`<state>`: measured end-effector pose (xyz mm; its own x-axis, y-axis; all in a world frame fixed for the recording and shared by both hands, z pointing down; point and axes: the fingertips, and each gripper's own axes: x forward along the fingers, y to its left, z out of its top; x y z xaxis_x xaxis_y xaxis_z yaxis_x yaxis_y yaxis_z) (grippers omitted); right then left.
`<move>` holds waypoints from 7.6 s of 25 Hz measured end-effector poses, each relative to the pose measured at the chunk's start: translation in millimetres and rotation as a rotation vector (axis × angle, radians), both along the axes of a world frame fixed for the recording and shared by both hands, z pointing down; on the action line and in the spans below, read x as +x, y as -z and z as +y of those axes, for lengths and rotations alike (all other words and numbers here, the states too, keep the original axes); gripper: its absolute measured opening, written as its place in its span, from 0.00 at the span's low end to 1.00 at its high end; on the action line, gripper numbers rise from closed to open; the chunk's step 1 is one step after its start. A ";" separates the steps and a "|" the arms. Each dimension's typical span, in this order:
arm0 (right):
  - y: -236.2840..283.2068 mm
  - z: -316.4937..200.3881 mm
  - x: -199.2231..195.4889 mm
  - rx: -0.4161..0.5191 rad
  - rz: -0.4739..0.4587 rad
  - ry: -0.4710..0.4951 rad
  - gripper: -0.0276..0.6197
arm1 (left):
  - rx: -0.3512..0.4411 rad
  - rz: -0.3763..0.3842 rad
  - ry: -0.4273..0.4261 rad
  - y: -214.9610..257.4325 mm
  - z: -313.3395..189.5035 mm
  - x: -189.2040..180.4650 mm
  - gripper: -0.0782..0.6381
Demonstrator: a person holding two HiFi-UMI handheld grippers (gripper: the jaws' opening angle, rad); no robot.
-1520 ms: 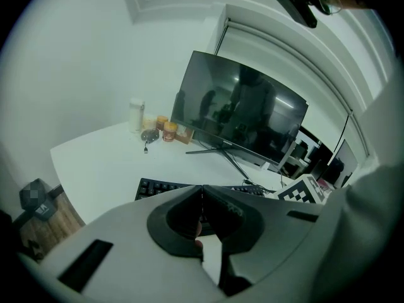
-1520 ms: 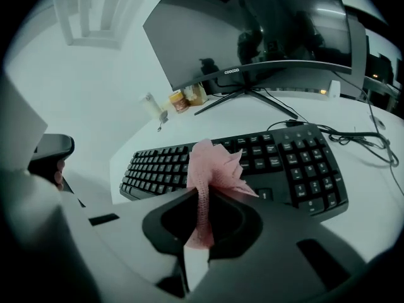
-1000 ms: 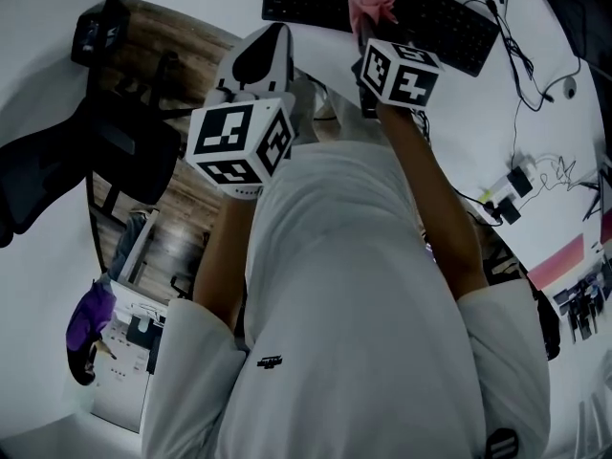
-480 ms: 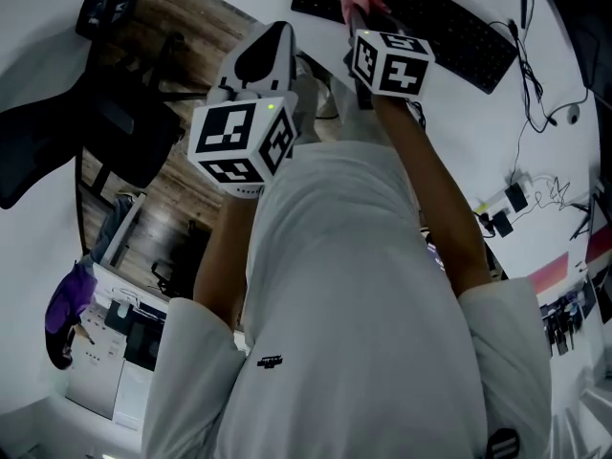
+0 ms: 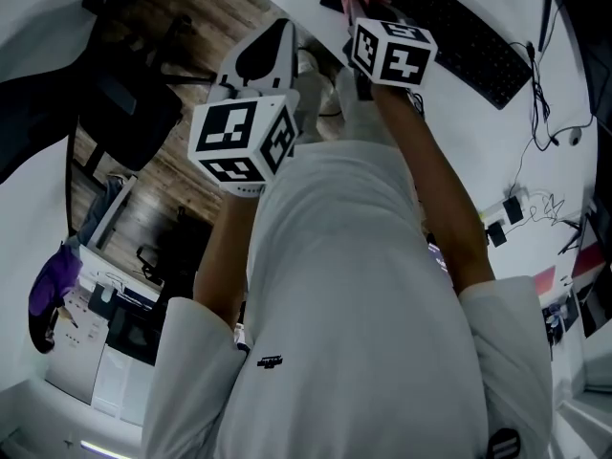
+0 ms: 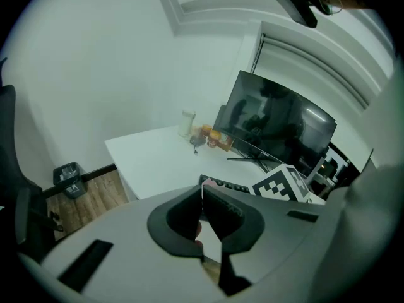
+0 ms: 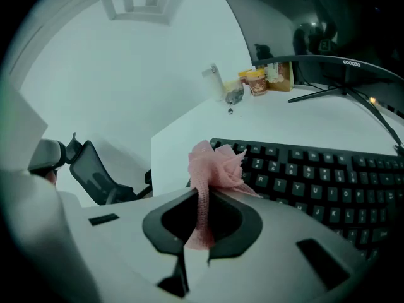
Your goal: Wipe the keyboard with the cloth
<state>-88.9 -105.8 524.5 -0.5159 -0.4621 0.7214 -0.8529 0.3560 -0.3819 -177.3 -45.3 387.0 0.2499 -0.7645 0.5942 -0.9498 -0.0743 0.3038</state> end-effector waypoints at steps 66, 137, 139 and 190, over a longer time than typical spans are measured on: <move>-29.6 66.4 119.9 -0.206 -0.107 -0.078 0.09 | 0.005 -0.009 -0.207 3.8 -25.7 106.9 0.14; 89.7 116.1 343.5 0.102 -0.052 -0.656 0.09 | 0.108 0.038 -0.524 65.9 -13.4 179.4 0.14; 105.8 110.0 332.8 0.134 -0.051 -0.637 0.09 | 0.118 0.050 -0.506 71.5 -12.5 170.2 0.14; 363.2 158.8 236.1 0.761 0.044 -0.307 0.08 | 0.423 0.051 -0.355 214.6 49.5 88.6 0.14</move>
<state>147.2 53.1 161.3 -0.2652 -0.9490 0.1706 -0.9631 0.2523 -0.0940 -88.7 4.2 172.4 0.5564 -0.7972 0.2343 -0.8289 -0.5130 0.2230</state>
